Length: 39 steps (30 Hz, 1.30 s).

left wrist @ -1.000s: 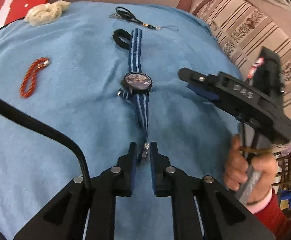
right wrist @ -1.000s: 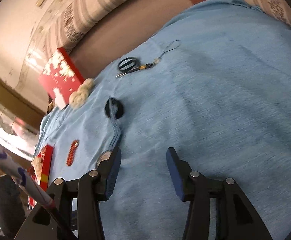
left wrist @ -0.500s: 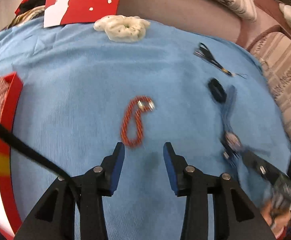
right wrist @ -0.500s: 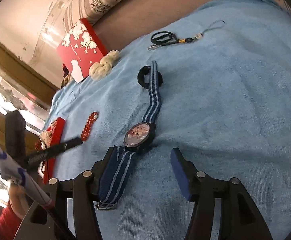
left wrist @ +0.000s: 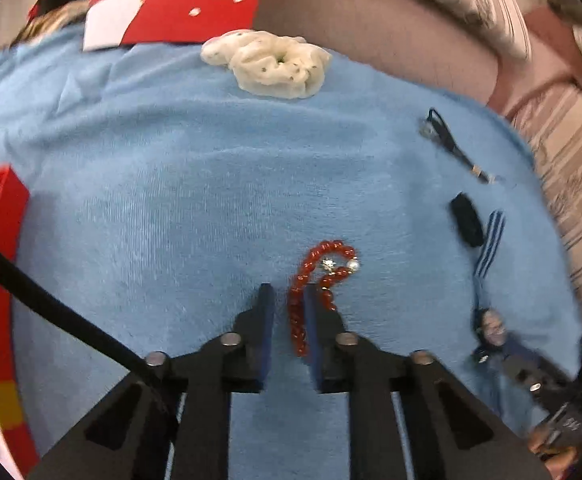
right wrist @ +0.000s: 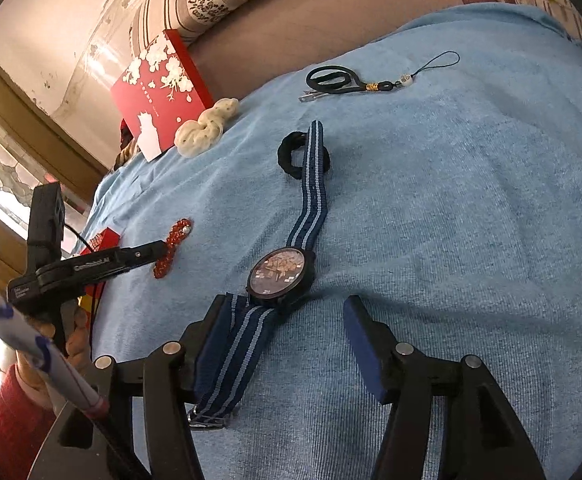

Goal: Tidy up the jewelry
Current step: 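Grasp the watch strap with the right tool while the left releases it and moves to the red bead bracelet, then grasp the red bead bracelet with the left tool while the right lifts the watch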

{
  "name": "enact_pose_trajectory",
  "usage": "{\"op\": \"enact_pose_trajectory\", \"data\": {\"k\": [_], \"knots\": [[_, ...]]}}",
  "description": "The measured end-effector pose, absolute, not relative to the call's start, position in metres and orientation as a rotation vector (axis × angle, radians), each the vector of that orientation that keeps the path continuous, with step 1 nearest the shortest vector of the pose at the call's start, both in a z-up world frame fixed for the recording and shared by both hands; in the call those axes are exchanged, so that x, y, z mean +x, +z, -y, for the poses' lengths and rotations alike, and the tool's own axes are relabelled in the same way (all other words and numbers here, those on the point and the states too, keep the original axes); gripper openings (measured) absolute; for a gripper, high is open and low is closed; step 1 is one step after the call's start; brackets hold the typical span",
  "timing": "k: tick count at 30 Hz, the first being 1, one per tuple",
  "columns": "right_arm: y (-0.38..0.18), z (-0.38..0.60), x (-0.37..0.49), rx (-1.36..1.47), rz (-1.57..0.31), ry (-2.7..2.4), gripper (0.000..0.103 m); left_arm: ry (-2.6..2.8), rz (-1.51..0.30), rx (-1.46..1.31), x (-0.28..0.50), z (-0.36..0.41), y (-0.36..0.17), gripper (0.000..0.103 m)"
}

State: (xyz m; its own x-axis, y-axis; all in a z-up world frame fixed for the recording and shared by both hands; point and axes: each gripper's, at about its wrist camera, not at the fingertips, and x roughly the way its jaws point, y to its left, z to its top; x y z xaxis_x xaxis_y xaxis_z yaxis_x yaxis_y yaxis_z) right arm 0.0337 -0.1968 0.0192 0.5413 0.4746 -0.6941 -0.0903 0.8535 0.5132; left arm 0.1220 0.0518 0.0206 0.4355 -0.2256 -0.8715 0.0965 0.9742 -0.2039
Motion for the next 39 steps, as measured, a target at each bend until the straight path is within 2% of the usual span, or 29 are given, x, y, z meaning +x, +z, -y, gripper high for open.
{"op": "enact_pose_trajectory", "data": {"k": [8, 12, 13, 14, 15, 25, 26, 28, 31, 39], "knots": [[0.019, 0.194, 0.034, 0.419, -0.940, 0.339, 0.063, -0.205, -1.074, -0.044, 0.123, -0.044, 0.018, 0.007], [0.020, 0.190, 0.033, 0.394, -0.935, 0.330, 0.063, -0.182, -1.057, 0.015, 0.127, -0.028, 0.018, 0.015], [0.020, 0.188, 0.032, 0.386, -0.933, 0.323, 0.063, -0.168, -1.059, 0.035, 0.128, -0.025, 0.018, 0.014], [0.021, 0.187, 0.032, 0.375, -0.932, 0.315, 0.063, -0.163, -1.059, 0.034, 0.128, -0.024, 0.019, 0.007], [0.022, 0.186, 0.031, 0.368, -0.932, 0.305, 0.062, -0.168, -1.067, 0.005, 0.127, -0.026, 0.021, 0.007], [0.026, 0.163, 0.057, 0.338, -1.003, 0.177, 0.064, -0.211, -0.991, -0.154, 0.068, -0.080, 0.087, 0.007], [0.026, 0.156, 0.060, 0.298, -1.009, 0.153, 0.061, -0.210, -0.982, -0.163, 0.061, -0.089, 0.094, 0.007], [0.027, 0.142, 0.062, 0.186, -1.011, 0.099, 0.047, -0.206, -0.974, -0.188, 0.051, -0.102, 0.104, 0.007], [0.029, 0.133, 0.061, 0.100, -1.006, 0.080, 0.046, -0.185, -0.952, -0.220, 0.037, -0.124, 0.118, 0.007], [0.078, 0.131, 0.038, 0.154, -0.952, 0.151, 0.046, -0.141, -0.929, -0.197, 0.001, -0.172, 0.145, 0.007]]}}
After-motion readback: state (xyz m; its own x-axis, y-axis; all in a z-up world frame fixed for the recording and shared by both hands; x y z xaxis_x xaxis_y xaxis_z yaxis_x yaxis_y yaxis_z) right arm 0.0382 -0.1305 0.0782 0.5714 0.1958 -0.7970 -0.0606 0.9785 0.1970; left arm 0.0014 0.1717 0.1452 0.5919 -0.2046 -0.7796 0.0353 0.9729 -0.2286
